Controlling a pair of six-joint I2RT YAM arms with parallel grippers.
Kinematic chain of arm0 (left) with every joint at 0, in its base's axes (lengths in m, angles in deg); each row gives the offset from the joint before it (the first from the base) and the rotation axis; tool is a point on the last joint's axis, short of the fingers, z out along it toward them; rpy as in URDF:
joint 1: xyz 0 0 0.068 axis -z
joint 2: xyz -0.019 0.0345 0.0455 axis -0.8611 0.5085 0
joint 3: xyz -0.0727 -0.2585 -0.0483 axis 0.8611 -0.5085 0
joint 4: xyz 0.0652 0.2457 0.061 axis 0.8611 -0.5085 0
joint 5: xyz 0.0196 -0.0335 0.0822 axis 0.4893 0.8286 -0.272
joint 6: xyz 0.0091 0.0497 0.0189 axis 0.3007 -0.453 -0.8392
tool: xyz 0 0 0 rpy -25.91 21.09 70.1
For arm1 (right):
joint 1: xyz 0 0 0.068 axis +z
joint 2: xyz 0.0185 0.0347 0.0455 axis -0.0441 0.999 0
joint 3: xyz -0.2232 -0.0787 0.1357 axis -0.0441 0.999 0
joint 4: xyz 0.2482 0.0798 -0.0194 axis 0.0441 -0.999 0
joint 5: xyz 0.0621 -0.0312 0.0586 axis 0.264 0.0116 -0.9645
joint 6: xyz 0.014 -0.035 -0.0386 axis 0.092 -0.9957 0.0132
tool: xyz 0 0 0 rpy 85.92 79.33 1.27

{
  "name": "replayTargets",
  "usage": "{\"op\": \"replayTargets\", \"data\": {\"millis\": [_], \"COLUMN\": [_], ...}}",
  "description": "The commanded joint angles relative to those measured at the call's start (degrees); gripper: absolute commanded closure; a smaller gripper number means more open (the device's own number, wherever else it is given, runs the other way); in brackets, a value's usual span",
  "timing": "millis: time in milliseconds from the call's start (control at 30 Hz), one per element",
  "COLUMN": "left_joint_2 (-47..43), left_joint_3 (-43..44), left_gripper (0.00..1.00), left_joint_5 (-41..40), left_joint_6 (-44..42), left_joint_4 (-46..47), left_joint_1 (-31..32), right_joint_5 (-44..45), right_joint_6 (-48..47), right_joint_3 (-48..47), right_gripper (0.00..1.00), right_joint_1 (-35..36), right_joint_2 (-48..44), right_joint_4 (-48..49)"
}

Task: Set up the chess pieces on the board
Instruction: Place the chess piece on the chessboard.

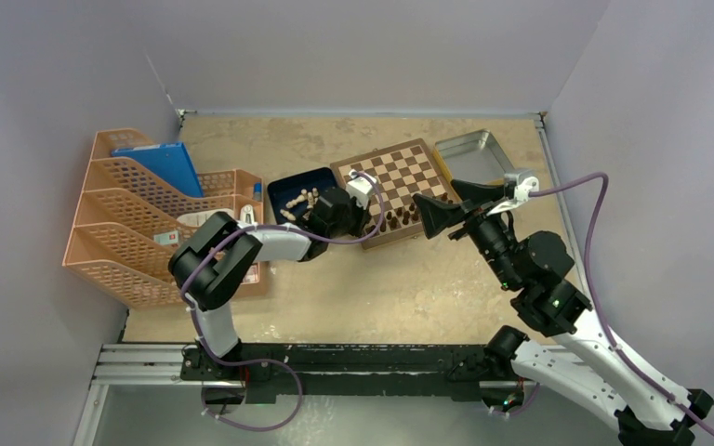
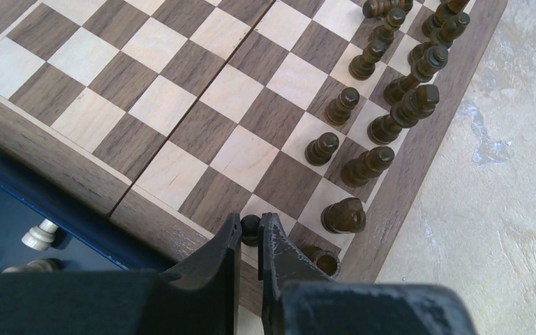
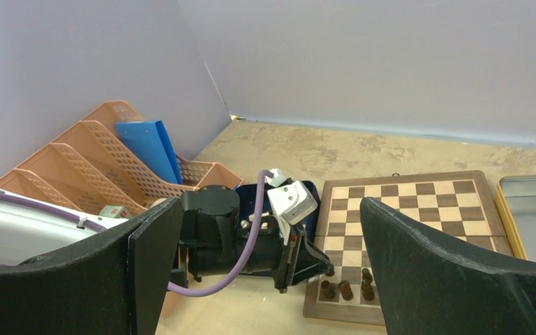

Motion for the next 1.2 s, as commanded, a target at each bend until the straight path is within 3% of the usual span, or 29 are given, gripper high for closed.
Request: {"op": "replayTargets", "data": {"millis": [0, 267, 567, 1167], "left_joint_2": [0.21, -0.5, -0.32, -7.94], "left_joint_3": [0.92, 0.71, 2.83, 6.52], "left_gripper": [0.92, 0.92, 0.75, 0.65], "left_joint_5": [0.98, -0.59, -2.53, -4.42], "left_joint_6": [-0.6, -1.62, -3.34, 0.22], "left_joint_4": [2.37, -0.03, -2.8, -11.99], "left_joint_1": [0.84, 1.17, 1.58, 1.53], "right_joint_5": [0.73, 0.32, -0.26, -2.47], "right_joint_6": [-0.95, -0.72, -1.08, 0.87], "right_joint_3": [-1.94, -1.04, -0.95, -5.03], "right_gripper": [0.01, 0.01, 0.01, 0.01], "right_joint_1": [0.22, 0.23, 0.29, 0.22], "right_joint_2": [-0.04, 0.69, 2.04, 12.71], "right_joint_4": [1.64, 2.64, 3.34, 1.09]}}
